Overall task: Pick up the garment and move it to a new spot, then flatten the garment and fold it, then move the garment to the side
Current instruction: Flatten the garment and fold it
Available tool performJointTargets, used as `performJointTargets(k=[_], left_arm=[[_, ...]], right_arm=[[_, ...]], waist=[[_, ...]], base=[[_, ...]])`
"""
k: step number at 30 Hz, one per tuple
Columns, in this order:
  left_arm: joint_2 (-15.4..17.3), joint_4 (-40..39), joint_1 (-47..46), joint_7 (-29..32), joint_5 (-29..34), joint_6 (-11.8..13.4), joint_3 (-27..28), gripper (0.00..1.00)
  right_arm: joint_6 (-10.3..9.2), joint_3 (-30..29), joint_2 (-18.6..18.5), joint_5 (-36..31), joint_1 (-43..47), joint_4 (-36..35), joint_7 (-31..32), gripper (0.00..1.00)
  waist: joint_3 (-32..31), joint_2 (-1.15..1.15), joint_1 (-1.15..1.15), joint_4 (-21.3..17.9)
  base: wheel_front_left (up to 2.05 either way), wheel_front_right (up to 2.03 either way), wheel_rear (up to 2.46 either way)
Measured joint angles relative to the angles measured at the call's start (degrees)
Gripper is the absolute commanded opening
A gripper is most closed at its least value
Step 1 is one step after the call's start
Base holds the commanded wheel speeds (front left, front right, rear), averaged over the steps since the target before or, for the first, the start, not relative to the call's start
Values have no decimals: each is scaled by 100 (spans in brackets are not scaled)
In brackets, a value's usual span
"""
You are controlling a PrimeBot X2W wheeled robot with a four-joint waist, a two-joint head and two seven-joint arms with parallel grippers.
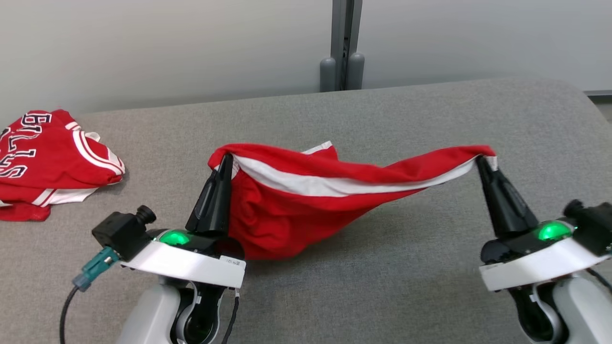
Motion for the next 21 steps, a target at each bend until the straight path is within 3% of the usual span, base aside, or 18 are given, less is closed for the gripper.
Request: performJointTargets(k=[3, 7, 11, 14, 16, 21], left_arm=[[11, -603, 103, 244, -278, -1, 45, 0], [272, -1627, 136, 888, -422, 226, 65, 0], [624, -2145, -165, 1517, -419, 360, 45, 0], [882, -2114, -703, 1994, -296, 399, -5, 0], [970, -1919, -1120, 2348, -323, 275, -135, 0], [1211, -985, -2484, 2967, -163, 146, -258, 0]], right_arm=[[0, -178, -102, 335, 158, -552, 64, 0], [0, -516, -144, 759, 414, -1411, 347, 0], [0, -704, -155, 915, 422, -1807, 671, 0], [0, -789, -155, 888, 143, -1841, 889, 0], [0, -773, -145, 877, -198, -1800, 1024, 0], [-1, -591, -75, 794, -1493, -1172, 1223, 0]], waist=[[-103, 0, 0, -34], [-203, 0, 0, -114], [-178, 0, 0, -168], [-81, 0, 0, -200], [16, 0, 0, -219], [376, 0, 0, -294]], base=[[0, 0, 0], [0, 0, 0], [0, 0, 0], [0, 0, 0], [0, 0, 0], [0, 0, 0]])
